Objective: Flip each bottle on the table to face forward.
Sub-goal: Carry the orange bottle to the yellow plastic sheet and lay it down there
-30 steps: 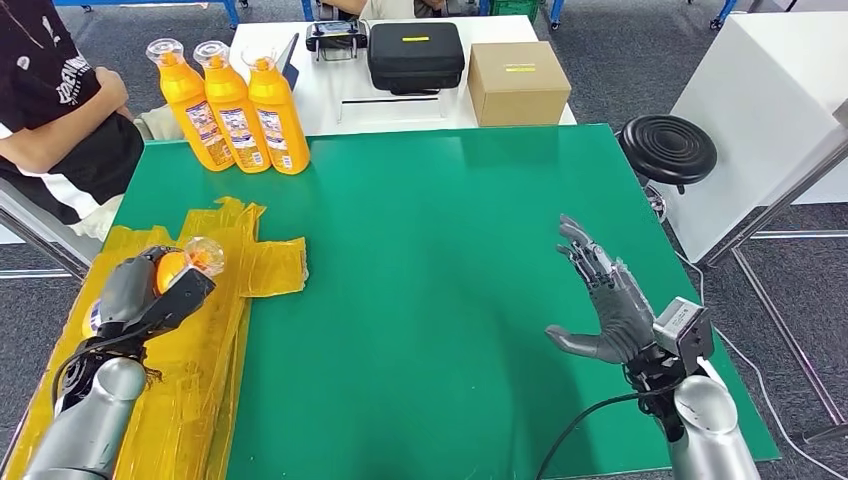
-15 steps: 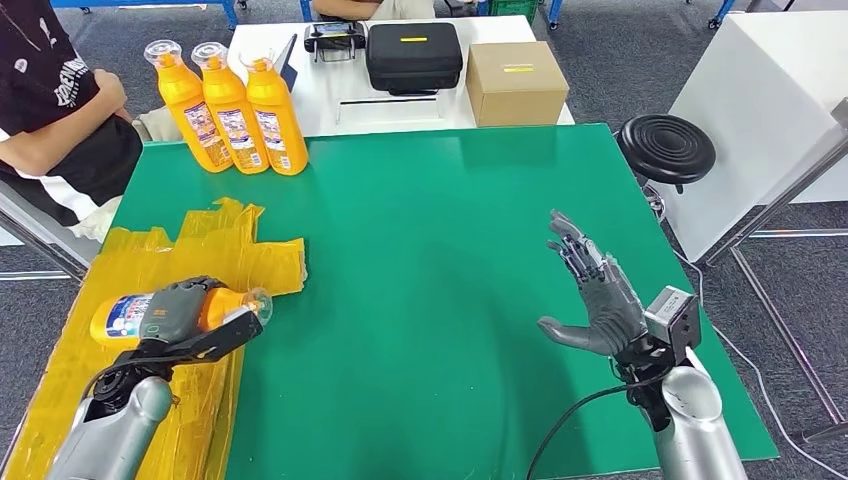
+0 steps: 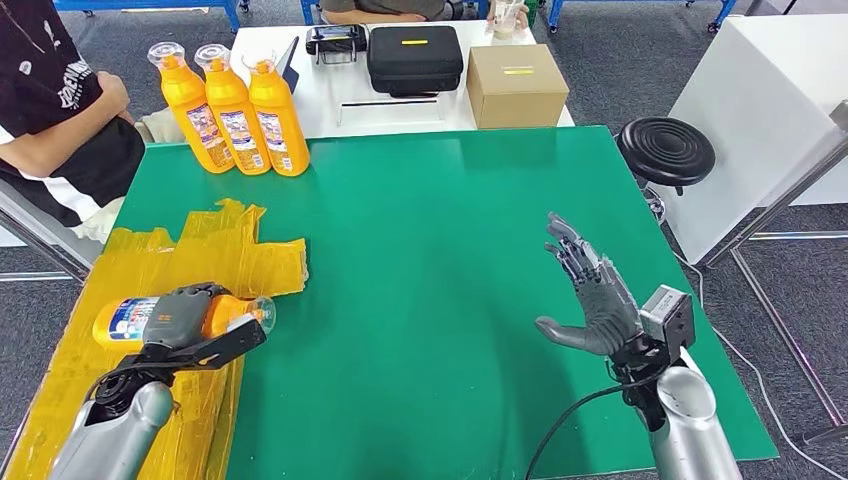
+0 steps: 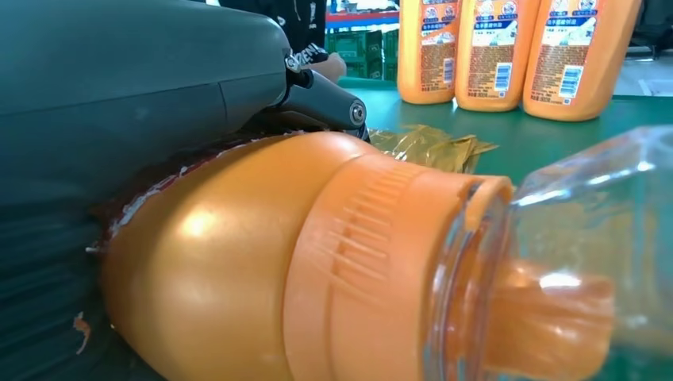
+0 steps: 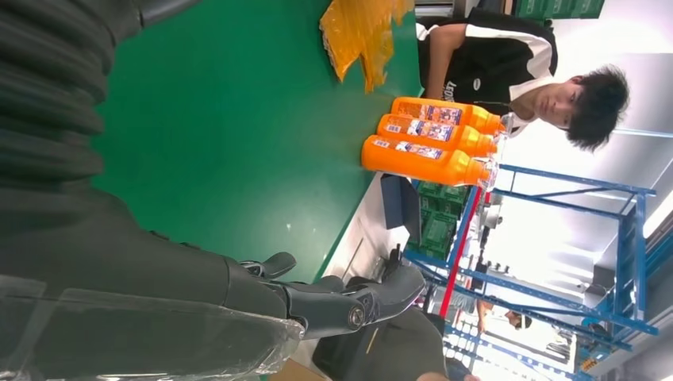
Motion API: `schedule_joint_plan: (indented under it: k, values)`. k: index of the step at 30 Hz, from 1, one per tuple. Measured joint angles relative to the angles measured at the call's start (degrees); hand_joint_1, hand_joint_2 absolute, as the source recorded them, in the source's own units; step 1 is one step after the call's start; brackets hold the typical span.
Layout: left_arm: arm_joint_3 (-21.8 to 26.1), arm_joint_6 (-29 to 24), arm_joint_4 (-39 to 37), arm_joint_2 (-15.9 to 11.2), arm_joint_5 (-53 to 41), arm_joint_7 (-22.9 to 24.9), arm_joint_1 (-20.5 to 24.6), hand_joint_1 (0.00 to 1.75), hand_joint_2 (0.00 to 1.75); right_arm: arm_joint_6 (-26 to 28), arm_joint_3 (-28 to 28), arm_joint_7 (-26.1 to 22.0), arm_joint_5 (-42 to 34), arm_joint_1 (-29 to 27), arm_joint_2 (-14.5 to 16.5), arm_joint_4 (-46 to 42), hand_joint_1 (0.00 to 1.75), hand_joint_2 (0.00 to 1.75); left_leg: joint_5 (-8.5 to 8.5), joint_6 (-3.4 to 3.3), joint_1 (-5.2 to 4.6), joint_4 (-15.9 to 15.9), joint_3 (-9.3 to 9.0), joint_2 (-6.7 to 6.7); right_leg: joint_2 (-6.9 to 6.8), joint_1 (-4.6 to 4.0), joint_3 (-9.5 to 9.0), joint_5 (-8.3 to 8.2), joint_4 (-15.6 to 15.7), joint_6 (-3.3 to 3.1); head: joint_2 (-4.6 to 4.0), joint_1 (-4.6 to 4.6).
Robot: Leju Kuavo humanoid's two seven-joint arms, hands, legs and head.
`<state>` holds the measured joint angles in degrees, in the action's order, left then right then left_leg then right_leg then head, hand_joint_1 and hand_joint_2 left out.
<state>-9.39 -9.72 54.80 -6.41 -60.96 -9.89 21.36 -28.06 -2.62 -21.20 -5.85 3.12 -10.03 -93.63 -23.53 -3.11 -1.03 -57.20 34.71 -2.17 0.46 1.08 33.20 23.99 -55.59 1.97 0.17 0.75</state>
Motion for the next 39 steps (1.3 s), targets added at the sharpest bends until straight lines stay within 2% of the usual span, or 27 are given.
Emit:
schedule_joint_plan:
  k: [3, 4, 7, 8, 19, 29, 33, 39]
  values:
    - [-1.04, 1.15, 0.00, 0.03, -0.14, -0.26, -0.22, 1.74, 1.75, 0.38, 0.19, 0.20, -0.15, 1.52, 0.01, 0.87, 0.00, 1.75, 0.00, 0.00, -0.01, 0.00, -0.09, -0.01, -0.01, 0.01, -0.08, 0.01, 0.01, 0.00, 0.00, -0.01]
    - [-1.50, 1.53, 0.00, 0.04, -0.21, -0.18, -0.28, 1.36, 1.75, 0.47, 0.29, 0.34, -0.26, 2.15, 0.02, 1.23, 0.00, 1.75, 0.00, 0.00, -0.01, 0.00, -0.12, -0.02, -0.02, 0.01, -0.12, 0.01, 0.01, 0.00, 0.00, -0.01]
    - [-2.81, 2.85, 0.00, 0.07, -0.20, 0.27, -0.52, 0.06, 1.75, 0.77, 0.78, 0.73, -0.64, 3.83, -0.03, 2.44, 0.00, 1.75, 0.00, 0.00, -0.02, 0.01, -0.19, -0.07, -0.08, 0.01, -0.21, 0.02, 0.01, 0.00, 0.00, 0.00]
    - [-3.16, 3.31, -0.01, 0.10, -0.06, 0.40, -0.67, 0.00, 1.75, 0.90, 1.02, 0.80, -0.76, 4.29, -0.07, 2.87, 0.00, 1.75, 0.00, 0.00, -0.02, 0.01, -0.21, -0.08, -0.09, 0.01, -0.23, 0.02, 0.01, -0.01, 0.00, 0.00]
    - [-4.83, 9.67, -0.68, 0.55, 7.04, -1.05, -0.55, 0.00, 1.75, 2.52, 3.59, 1.15, -0.92, 6.89, -0.26, 6.31, 0.00, 1.75, 0.00, 0.00, -0.02, 0.01, -0.39, -0.17, -0.20, 0.00, -0.42, 0.05, 0.02, 0.00, 0.00, 0.00]
    - [-5.37, 12.08, -0.24, -0.30, 11.36, -2.80, -0.83, 0.00, 1.75, 4.08, 4.23, 0.63, 0.67, 4.26, 0.07, 6.04, 0.00, 1.75, 0.00, 0.00, -0.02, 0.02, -0.56, -0.23, -0.26, 0.00, -0.63, 0.08, 0.02, 0.01, 0.01, -0.01]
    - [-6.26, 13.21, -0.30, -0.78, 12.84, -3.48, -0.16, 0.00, 0.00, 4.16, 4.20, 0.66, 1.11, 3.38, 0.35, 5.24, 0.00, 1.75, 0.00, 0.00, -0.02, 0.02, -0.61, -0.28, -0.30, 0.00, -0.64, 0.08, 0.03, 0.01, 0.00, 0.00]
    - [-8.00, 19.14, 0.68, -2.36, 18.19, -5.27, 1.92, 0.00, 0.00, 3.92, 3.35, 0.17, 1.11, 1.46, 0.29, 4.05, 0.00, 1.75, 0.02, -0.01, -0.02, 0.01, -0.59, -0.36, -0.40, 0.00, -0.64, 0.08, 0.02, 0.01, 0.00, 0.01]
